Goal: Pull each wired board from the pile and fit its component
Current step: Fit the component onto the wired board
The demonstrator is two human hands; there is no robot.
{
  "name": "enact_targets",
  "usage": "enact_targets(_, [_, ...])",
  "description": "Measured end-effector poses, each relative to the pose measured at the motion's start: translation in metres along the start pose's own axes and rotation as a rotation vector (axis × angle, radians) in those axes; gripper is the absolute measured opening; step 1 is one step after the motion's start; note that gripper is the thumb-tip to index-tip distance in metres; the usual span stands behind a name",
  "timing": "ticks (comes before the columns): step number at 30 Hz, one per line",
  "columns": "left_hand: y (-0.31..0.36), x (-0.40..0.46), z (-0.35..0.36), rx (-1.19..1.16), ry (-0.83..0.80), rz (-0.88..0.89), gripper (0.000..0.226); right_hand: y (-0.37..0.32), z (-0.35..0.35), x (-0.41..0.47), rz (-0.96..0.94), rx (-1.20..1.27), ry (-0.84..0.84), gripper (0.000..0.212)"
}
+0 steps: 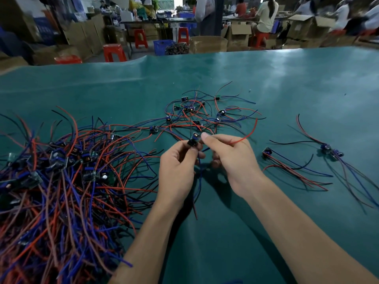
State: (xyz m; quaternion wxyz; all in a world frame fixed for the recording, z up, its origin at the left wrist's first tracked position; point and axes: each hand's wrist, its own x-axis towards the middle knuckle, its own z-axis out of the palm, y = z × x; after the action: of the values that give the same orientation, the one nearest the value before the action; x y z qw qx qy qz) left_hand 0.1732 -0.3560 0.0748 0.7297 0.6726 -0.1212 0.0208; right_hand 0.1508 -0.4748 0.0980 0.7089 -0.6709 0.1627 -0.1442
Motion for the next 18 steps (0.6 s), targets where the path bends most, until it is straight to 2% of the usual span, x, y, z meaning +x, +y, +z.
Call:
enact_targets(2, [0.000,0.000,0.000,0.010,-0.013,0.007,0.024,-0.002,-0.005,0.001,0.009,0.160,-0.114,0.013])
enact_targets(4, [0.001,-0.002,0.001,0.016,-0.037,0.011,0.028,-0.005,-0.011,0.002,0.041,0.302,-0.246,0.016])
enact_targets(6, [0.002,-0.003,0.002,0.030,-0.071,0.010,0.030,-0.005,-0.015,0.003,0.023,0.327,-0.295,0.018])
enact_targets(8, [0.001,-0.003,0.002,0.038,-0.100,-0.003,0.026,-0.005,-0.018,0.007,0.019,0.384,-0.292,0.012])
enact_targets(11, [-0.002,-0.004,0.002,0.092,-0.139,0.007,0.020,-0.007,-0.024,0.012,0.098,0.476,-0.267,0.018])
enact_targets(15, [-0.004,-0.003,0.001,0.096,-0.161,-0.004,0.020,-0.006,-0.027,0.013,0.167,0.372,-0.271,0.022])
enact_targets(18, [-0.005,-0.003,0.002,0.117,-0.175,-0.006,0.020,-0.005,-0.027,0.013,0.128,0.306,-0.254,0.007])
